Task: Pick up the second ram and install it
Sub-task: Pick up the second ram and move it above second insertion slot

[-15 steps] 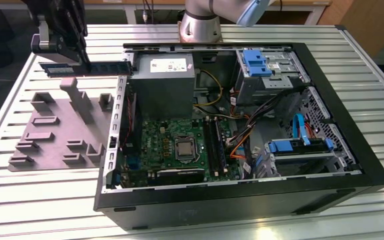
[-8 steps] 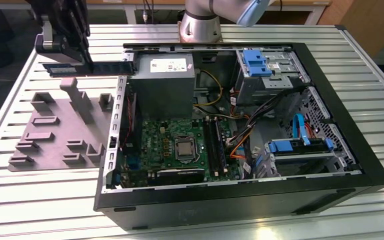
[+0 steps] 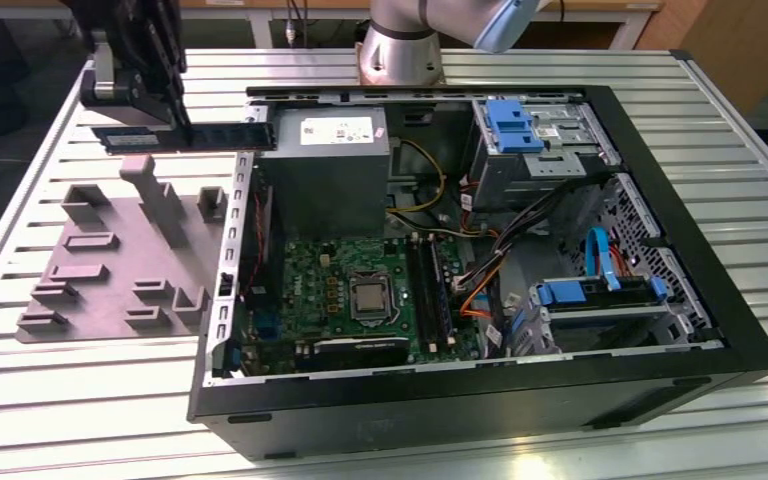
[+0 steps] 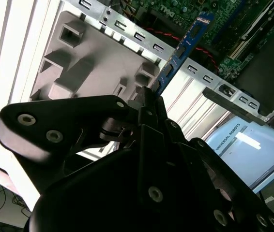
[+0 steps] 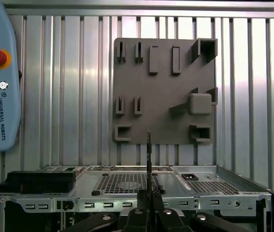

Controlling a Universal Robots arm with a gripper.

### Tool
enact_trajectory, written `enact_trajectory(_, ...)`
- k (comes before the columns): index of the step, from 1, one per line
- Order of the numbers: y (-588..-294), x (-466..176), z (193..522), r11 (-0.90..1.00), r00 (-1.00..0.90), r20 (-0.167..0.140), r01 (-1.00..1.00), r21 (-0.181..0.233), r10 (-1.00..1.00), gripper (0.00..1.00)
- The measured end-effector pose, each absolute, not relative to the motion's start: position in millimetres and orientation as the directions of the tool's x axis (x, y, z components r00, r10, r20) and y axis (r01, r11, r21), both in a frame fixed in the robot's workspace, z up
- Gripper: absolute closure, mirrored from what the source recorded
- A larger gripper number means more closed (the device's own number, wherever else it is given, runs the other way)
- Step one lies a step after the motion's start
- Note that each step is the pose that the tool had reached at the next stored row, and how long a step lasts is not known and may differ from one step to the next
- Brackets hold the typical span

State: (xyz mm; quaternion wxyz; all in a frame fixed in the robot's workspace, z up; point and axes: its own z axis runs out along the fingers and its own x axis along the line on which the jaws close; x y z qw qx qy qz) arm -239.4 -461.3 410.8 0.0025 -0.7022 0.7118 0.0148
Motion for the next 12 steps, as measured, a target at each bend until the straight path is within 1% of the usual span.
enact_trajectory(12,-461.2,-229.7,410.8,0.013,-0.014,-0.024,-1.000,0.018,-1.000,0.86)
